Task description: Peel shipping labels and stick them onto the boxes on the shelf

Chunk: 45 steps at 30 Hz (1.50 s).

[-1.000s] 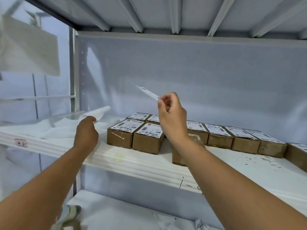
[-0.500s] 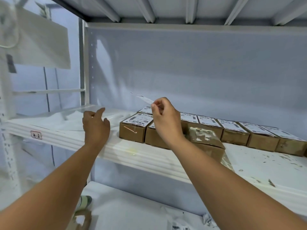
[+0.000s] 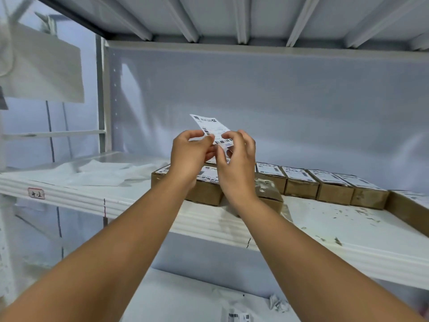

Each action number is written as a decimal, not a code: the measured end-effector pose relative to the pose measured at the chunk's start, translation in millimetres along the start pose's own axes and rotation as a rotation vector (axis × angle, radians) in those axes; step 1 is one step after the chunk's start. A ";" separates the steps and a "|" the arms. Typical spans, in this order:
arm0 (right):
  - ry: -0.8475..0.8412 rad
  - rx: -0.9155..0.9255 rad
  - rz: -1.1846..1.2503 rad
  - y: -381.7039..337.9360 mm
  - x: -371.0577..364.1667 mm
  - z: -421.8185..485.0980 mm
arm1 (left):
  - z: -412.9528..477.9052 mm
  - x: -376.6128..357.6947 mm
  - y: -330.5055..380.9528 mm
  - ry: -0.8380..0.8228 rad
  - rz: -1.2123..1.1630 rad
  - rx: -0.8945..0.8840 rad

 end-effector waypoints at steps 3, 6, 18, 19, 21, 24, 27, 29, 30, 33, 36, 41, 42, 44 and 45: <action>-0.013 -0.006 -0.019 0.7 19.7 1.4 | -6.6 -19.8 -0.7 -0.014 -0.065 0.057; -0.039 -0.148 0.068 10.8 42.1 4.0 | -9.7 -32.1 -0.8 -0.007 0.001 0.035; 0.089 -0.609 0.178 80.9 106.5 4.4 | -26.9 -73.7 -29.2 -0.224 0.281 0.159; 0.075 -0.593 0.148 82.4 106.5 4.6 | -25.8 -72.5 -31.9 -0.220 0.313 0.160; 0.035 -0.565 0.111 85.3 104.0 4.5 | -23.1 -69.8 -38.3 -0.216 0.387 0.151; -0.005 -0.562 0.088 93.2 100.2 2.0 | -22.4 -67.2 -46.5 -0.201 0.458 0.148; -0.080 -0.585 0.058 103.2 92.1 -4.0 | -21.0 -64.8 -51.3 -0.184 0.483 0.145; -0.132 -0.590 0.034 104.8 89.1 -7.9 | -19.9 -64.5 -52.9 -0.180 0.507 0.132; -0.147 -0.582 0.014 104.6 89.2 -8.6 | -19.3 -64.2 -54.2 -0.177 0.525 0.125; -0.188 -0.541 -0.057 100.2 90.9 -7.7 | -18.1 -64.3 -54.5 -0.165 0.625 0.075; -0.242 -0.494 -0.150 95.8 89.4 -8.4 | -19.1 -65.5 -51.5 -0.164 0.737 0.012; -0.273 -0.469 -0.198 96.7 87.2 -8.7 | -19.9 -68.0 -49.4 -0.171 0.867 -0.031; -0.277 -0.470 -0.200 97.1 86.9 -8.4 | -19.8 -68.2 -49.7 -0.173 0.865 -0.027; -0.289 -0.468 -0.213 97.9 85.9 -7.7 | -19.5 -68.4 -50.2 -0.176 0.867 -0.023; -0.297 -0.466 -0.223 98.4 85.3 -7.4 | -19.2 -68.3 -50.7 -0.179 0.875 -0.021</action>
Point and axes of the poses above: each hand's wrist, its own z-axis towards the middle knuckle, its own x-axis out of the back of the hand, y = z × x, the point moved 7 cm from there along z, towards the middle knuckle, and after that the axes turned 6 degrees about x, right-handed, at the moved point
